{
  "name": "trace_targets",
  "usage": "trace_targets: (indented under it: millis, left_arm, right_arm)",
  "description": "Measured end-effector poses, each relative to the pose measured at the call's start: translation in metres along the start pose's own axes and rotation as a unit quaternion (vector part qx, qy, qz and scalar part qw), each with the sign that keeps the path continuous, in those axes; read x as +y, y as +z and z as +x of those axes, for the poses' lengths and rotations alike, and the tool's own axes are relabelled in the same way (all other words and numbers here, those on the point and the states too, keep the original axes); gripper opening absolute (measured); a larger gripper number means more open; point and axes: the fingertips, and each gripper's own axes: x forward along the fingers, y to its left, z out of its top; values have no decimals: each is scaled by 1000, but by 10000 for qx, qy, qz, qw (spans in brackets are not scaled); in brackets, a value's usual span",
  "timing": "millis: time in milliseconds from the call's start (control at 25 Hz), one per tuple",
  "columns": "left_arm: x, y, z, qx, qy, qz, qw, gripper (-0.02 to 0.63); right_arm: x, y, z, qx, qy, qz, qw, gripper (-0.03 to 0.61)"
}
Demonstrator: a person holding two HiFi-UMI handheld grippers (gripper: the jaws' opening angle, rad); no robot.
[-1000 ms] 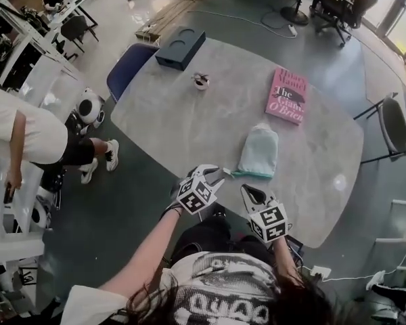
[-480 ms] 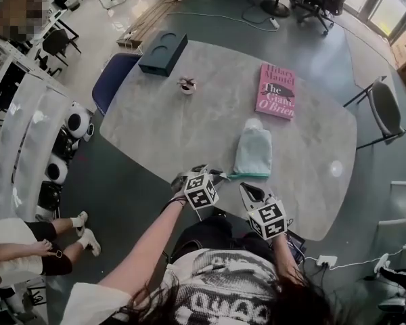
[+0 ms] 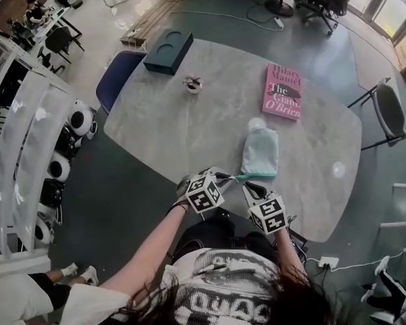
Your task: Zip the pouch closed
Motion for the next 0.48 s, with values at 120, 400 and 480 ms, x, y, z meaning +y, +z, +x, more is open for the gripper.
trace_targets:
  millis: [120,400,480]
  left_arm:
    - [-4,8,-4,-119,17,-47,9999,26]
    - [-10,20,-5,-210,-7,-20,9998,25]
    - [-10,19,-6,-228,-10,-64,9997,25]
  right_arm:
    - [2,-11,11,246,127,-132,9995,63]
    - [3,-22,28,479,234,-313,9981,78]
    - [5,-19,28,419,211,-280,9985,67]
